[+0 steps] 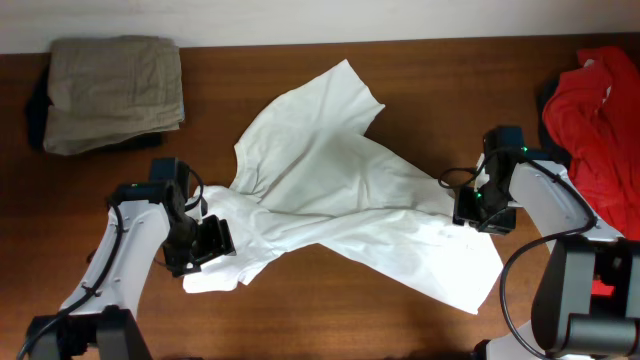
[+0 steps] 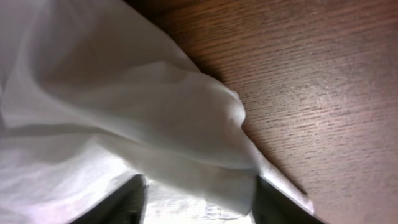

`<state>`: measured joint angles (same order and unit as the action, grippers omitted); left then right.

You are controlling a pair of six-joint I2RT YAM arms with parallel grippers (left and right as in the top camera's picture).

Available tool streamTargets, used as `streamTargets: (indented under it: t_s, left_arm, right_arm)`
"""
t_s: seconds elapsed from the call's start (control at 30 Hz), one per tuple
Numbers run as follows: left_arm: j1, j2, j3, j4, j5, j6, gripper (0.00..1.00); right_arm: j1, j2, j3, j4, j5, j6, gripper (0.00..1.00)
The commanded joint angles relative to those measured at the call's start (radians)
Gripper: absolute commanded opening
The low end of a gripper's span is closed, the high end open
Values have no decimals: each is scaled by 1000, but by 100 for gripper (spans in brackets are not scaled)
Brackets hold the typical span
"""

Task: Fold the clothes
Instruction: 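Regrasp the T-shirt's left and right edges with both grippers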

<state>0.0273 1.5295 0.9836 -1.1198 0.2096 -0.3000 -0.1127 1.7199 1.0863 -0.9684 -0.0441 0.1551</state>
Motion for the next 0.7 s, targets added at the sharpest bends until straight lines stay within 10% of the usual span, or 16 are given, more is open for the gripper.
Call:
streamTargets:
  t_s: [0.0,0.13,0.67]
  left_arm:
    - [0,-4,-3,2,4,-6,72]
    - [0,-4,-3,23,4,-6,72]
    - [171,-4,-71,76,-173,-80,68]
  right_arm:
    - [-6,-8,-6,-2,16,6,34]
    - [-6,-8,-6,0,20,30,4]
    - [-6,-8,-5,54,11,63,4]
